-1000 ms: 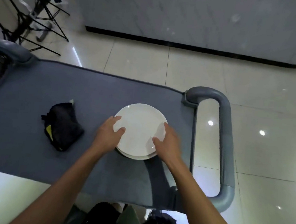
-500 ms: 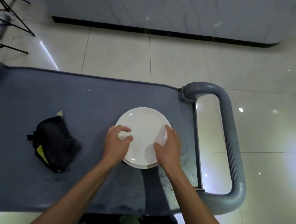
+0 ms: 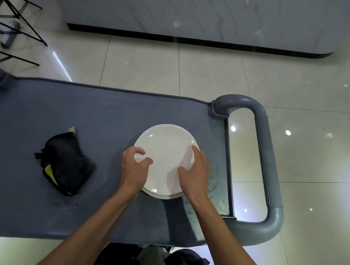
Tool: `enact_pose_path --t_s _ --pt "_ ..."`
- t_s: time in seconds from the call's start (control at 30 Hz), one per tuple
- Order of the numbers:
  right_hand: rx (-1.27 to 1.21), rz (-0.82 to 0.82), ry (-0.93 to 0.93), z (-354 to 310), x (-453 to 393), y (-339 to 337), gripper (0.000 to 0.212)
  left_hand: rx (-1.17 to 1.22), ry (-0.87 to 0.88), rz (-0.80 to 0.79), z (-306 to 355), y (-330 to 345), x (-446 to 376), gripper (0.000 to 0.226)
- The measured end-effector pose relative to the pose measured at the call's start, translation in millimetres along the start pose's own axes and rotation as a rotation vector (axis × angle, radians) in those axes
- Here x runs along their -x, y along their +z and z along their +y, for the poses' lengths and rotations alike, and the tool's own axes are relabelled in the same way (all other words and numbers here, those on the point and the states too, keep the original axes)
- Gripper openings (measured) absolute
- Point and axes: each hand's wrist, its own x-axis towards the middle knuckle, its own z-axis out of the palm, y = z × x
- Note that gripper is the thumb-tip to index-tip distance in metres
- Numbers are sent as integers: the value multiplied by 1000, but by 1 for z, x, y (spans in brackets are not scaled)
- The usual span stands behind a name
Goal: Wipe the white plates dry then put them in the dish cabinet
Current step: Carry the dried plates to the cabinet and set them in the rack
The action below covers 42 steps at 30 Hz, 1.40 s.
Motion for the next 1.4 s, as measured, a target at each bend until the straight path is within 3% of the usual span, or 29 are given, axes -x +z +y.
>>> enact_pose_path --t_s 0.23,0.37,0.6,0.83,1.1,1.4 --pt "-102 80 -26 3 15 -6 65 -93 88 31 -6 0 25 28" --pt "-151 95 -69 6 19 -15 64 -89 132 27 -5 -2 34 40" --pt "-95 102 -195 11 30 -35 67 -191 331 0 4 11 50 63" --pt "15 189 -332 17 40 -62 77 -358 483 4 20 20 61 67" --pt "24 351 -238 15 56 -91 78 -350 640 -111 45 40 66 69" --pt "-17 611 -28 35 84 -120 76 -306 789 -401 66 77 81 70"
